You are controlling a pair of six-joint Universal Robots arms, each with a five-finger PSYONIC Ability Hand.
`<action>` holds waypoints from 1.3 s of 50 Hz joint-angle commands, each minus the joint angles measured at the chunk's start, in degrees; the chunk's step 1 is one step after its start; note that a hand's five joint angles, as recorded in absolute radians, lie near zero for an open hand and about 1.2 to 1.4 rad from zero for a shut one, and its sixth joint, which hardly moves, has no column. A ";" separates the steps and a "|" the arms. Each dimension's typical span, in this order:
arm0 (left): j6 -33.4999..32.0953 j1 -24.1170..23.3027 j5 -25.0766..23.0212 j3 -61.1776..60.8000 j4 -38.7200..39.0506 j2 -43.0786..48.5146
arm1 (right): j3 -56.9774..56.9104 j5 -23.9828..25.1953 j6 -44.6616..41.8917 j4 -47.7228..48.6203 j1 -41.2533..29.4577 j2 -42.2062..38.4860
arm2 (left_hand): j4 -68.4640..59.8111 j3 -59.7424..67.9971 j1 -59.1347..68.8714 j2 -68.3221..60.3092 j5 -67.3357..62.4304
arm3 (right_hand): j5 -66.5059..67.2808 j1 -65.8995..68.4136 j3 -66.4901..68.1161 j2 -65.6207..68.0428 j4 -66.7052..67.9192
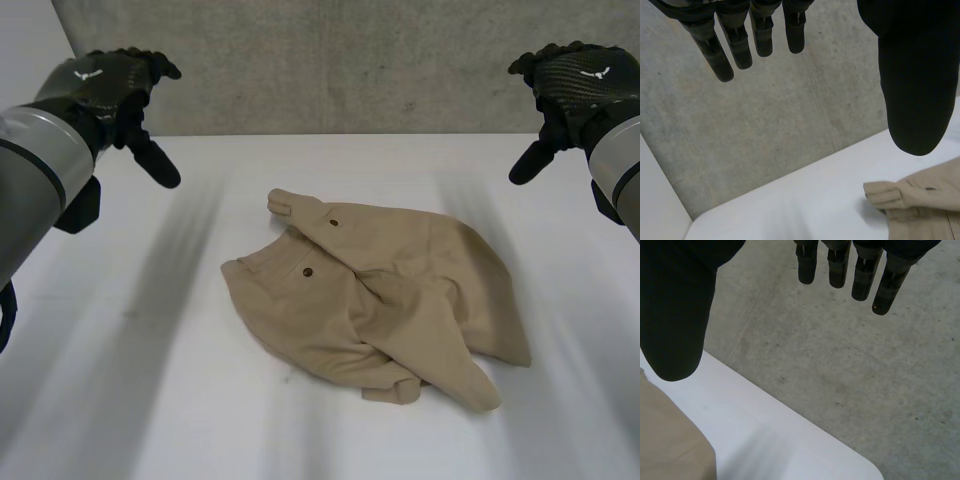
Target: Fold the shorts.
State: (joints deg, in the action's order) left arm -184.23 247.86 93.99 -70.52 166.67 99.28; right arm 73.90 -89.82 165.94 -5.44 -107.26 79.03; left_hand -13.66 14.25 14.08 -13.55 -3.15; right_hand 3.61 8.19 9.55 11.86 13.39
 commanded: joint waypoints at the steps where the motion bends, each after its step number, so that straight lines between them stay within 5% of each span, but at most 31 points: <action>1: -2.36 -0.18 -3.01 -2.34 1.98 4.86 | 1.07 4.03 -4.30 -0.01 -0.14 -0.02 | 0.75 -1.34 -1.17 0.64 0.24 | -3.61 1.81 0.45 -1.86 -3.39; 14: -19.50 -3.61 -7.76 -2.96 7.42 23.84 | 3.70 5.62 -12.83 0.17 -0.76 -1.07 | -12.53 11.94 12.11 -12.63 -13.03 | -3.61 1.81 0.45 -1.86 -3.39; 53: -22.67 -1.50 -8.29 1.17 16.23 36.60 | 4.32 5.27 -13.36 0.35 -1.02 -4.50 | -19.10 18.51 18.68 -19.20 -19.60 | -3.61 1.81 0.45 -1.86 -3.39; 65: -22.67 -1.50 -8.38 2.93 16.58 38.18 | 4.50 5.18 -14.67 0.35 -1.11 -5.11 | -37.09 36.50 36.67 -37.20 -37.60 | -3.61 1.81 0.45 -1.86 -3.39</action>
State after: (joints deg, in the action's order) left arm -206.89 246.37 85.63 -68.18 183.06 136.97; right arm 78.32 -84.55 152.15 -5.10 -108.31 74.25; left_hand -39.42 39.51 40.29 -39.56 -27.28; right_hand 3.61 8.19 9.55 11.86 13.39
